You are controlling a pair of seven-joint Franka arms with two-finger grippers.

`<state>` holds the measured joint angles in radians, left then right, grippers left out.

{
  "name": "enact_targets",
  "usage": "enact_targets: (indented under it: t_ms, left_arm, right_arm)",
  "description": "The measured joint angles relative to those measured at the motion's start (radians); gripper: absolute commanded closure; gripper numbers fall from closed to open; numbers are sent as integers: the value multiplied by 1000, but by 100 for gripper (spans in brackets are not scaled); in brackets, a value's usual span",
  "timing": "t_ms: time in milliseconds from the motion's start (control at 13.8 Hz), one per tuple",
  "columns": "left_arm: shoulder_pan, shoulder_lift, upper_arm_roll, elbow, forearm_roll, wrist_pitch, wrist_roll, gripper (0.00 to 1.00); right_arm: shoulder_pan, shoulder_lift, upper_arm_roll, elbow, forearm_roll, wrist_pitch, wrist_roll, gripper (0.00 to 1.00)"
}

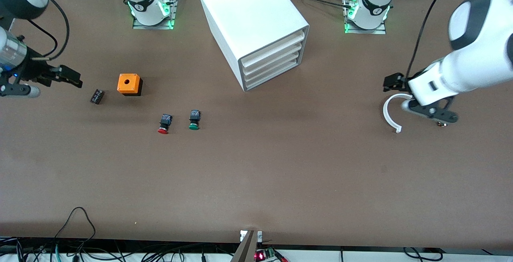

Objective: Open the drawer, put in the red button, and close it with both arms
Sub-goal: 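Reach the left gripper to the drawer while the right gripper reaches the red button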

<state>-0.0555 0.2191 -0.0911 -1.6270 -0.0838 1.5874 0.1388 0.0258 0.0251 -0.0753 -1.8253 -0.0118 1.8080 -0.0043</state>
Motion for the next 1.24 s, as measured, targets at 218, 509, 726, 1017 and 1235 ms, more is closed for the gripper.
enact_targets:
  t_ms: [218, 509, 726, 1017, 1235]
  left_arm:
    - [-5, 89, -10, -47, -127, 5, 0, 0]
    - [-5, 152, -10, -156, -447, 46, 1, 0]
    - [-6, 180, -24, -308, -742, 52, 84, 0]
    - [-11, 203, -142, -456, -876, 106, 167, 0]
    - [-24, 205, -204, -472, -881, 110, 167, 0]
  right_arm:
    - [3, 70, 5, 0, 2, 68, 4, 0]
    - [46, 162, 29, -4, 70, 145, 80, 0]
    - [126, 208, 44, -7, 73, 179, 136, 0]
    - [175, 266, 46, -44, 73, 253, 148, 0]
    - [175, 278, 53, -121, 72, 343, 123, 0]
